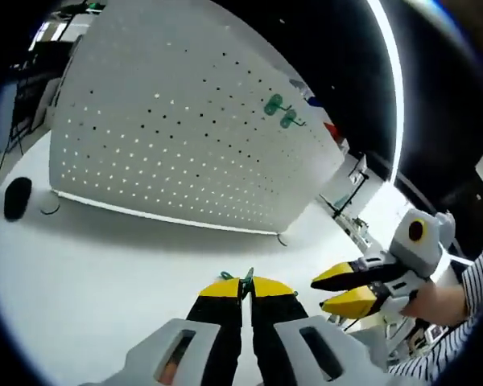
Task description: Insert the hook assembly into the mounting plate slot until the hook locks in place.
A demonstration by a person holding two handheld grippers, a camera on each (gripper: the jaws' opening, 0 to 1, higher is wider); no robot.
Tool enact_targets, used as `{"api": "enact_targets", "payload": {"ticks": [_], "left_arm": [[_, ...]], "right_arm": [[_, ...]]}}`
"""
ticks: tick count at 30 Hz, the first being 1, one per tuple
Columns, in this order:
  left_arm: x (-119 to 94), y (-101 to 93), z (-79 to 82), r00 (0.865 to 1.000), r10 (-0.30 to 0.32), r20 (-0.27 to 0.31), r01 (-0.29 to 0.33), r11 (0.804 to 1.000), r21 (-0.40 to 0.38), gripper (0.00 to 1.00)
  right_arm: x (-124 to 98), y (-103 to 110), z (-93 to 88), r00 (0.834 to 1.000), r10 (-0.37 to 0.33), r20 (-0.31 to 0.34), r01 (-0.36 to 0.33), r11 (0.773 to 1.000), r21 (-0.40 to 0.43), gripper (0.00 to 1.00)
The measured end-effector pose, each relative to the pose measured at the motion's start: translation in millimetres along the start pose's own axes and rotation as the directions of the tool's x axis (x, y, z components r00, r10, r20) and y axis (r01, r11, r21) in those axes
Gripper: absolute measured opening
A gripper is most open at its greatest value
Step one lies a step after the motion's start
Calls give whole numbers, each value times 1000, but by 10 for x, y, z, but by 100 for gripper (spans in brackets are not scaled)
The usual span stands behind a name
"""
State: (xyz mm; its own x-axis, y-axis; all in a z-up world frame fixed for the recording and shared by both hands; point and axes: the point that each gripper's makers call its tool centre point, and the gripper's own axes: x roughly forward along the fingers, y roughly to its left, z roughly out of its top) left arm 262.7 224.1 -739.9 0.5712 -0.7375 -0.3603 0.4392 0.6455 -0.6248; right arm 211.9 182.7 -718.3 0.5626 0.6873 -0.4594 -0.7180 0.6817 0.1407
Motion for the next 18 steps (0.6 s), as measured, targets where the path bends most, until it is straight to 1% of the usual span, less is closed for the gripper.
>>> {"api": "enact_targets", "payload": {"ticks": [2,4,6,10,14,18], "left_arm": [[-4,-15,-16,1000,-9,-6,9,999,-31,1],[-5,-42,-34,1000,-24,-8,23,997,-80,1],[-9,-78,-49,999,-35,-5,34,995,-94,1],[-18,-179,-117,999,-50,-17,48,994,-103,1],[-26,-255,-156,998,-66,-20,63,991,-115,1],[-34,-293,-158,997,-80,-9,77,985,-157,1]], "right_arm": [[34,33,15,1000,2,-5,-3,1000,-29,13],[66,41,25,1000,-3,-14,2,998,-70,14],[93,41,45,1000,-10,-11,9,996,-94,14],[149,34,48,1000,-16,-18,14,995,-98,14],[185,51,40,999,-21,-32,16,990,-139,13],[219,51,16,998,-35,-50,24,980,-196,11]]}}
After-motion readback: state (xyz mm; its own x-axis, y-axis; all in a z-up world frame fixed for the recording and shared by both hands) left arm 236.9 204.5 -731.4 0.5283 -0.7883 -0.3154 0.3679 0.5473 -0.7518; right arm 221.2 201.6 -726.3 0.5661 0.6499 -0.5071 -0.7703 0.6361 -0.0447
